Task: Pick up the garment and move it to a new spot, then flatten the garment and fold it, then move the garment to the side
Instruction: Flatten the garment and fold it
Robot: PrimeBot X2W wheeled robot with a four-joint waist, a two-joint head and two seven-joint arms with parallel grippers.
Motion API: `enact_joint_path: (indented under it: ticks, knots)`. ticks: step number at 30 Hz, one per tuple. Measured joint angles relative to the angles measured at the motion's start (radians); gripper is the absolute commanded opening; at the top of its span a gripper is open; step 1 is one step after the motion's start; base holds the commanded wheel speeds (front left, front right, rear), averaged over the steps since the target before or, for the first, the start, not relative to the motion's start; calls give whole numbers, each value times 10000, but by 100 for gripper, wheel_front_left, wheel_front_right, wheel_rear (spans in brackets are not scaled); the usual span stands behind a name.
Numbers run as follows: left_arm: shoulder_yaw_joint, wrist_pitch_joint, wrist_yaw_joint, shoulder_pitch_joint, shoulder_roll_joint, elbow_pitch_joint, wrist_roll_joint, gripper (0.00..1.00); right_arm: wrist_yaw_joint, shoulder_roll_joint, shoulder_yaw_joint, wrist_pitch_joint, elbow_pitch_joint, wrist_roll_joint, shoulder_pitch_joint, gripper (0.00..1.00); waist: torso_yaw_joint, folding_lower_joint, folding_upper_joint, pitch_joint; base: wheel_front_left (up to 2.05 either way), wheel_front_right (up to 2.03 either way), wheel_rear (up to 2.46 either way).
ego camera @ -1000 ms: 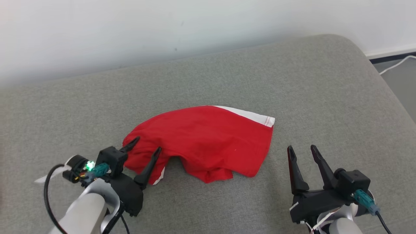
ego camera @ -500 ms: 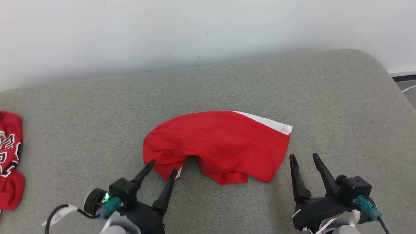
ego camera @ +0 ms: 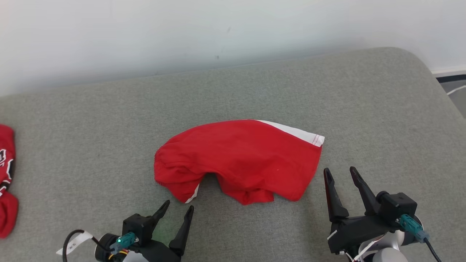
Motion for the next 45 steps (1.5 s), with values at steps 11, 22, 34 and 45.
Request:
enact_joint_path:
  ticks: [11,22,34,45]
  knots:
    - [119,-128,-276,-656,-345,1225,63,39,0,-15,38,-84,65,15,-120,100,-442,0,0,241,0,0,0]
    - [658,-144,-270,-78,-234,-40,570,0,0,-29,-25,-94,182,31,48,100,100,0,0,26,0,0,0]
    - [602,535,161,693,871,-1768,932,0,0,33,19,-79,219,82,273,100,1146,0,0,-344,0,0,0]
    - [633,851,393,1379,1233,-2021,790,0,2,59,23,-75,291,100,267,100,1358,0,0,-379,0,0,0]
